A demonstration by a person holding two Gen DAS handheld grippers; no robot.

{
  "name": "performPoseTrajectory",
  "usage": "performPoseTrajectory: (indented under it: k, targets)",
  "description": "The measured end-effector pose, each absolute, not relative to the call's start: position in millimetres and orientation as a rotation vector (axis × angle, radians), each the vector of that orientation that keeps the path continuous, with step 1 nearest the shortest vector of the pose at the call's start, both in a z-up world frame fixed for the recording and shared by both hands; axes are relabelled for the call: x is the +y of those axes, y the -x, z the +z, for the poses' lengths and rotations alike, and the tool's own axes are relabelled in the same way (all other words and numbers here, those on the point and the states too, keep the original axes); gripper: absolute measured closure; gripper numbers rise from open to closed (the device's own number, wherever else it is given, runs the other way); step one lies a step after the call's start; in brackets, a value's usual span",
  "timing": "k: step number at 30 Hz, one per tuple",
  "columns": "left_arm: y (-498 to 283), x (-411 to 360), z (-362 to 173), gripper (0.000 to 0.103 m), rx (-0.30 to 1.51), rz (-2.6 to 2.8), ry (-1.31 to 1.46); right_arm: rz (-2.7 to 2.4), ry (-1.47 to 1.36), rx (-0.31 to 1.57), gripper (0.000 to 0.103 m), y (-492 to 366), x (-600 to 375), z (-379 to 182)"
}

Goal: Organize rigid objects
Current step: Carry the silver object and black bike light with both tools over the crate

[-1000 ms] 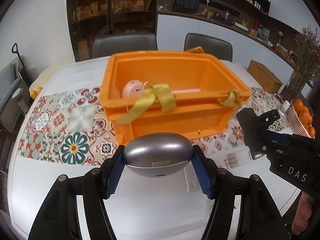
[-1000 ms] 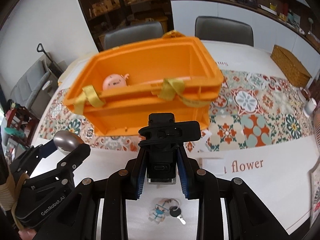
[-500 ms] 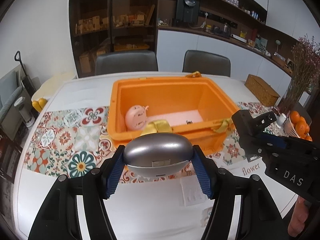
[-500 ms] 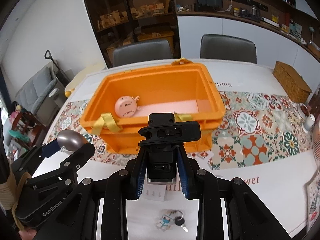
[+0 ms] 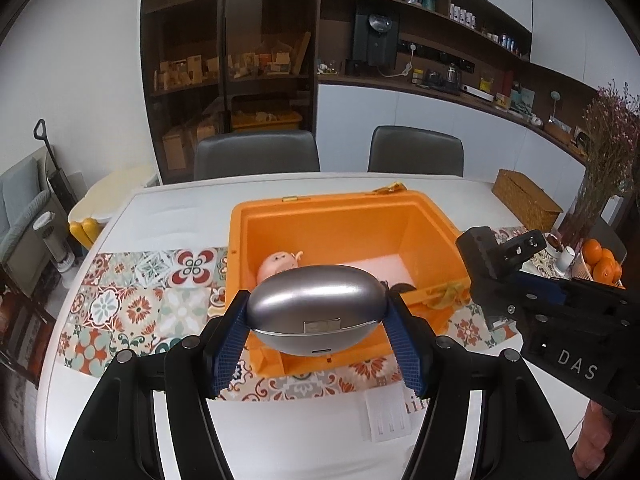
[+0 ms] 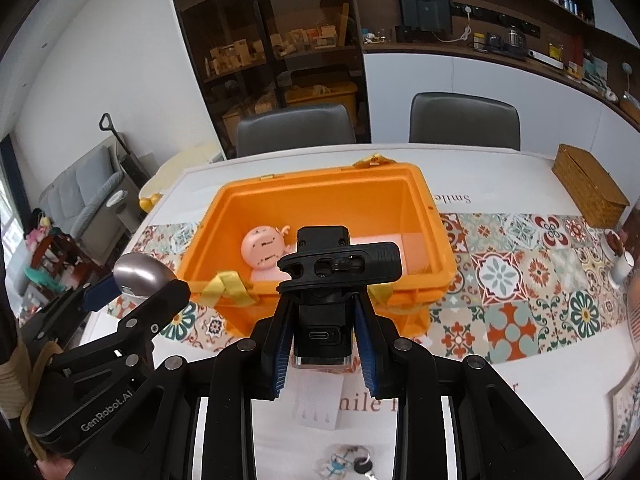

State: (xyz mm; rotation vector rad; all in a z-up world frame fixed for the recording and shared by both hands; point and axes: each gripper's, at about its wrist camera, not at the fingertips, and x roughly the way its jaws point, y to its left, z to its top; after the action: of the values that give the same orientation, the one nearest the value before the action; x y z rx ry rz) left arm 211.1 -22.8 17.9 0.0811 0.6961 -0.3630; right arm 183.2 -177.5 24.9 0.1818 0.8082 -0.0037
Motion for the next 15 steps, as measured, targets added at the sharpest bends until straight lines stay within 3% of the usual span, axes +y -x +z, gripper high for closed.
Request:
performPoseTrajectory:
  k: [15]
  targets:
    - [-246,-37,24,0.038,0.695,-0.364,-0.092,0.016,-0.168,0.803,0.073,-222,-178,26]
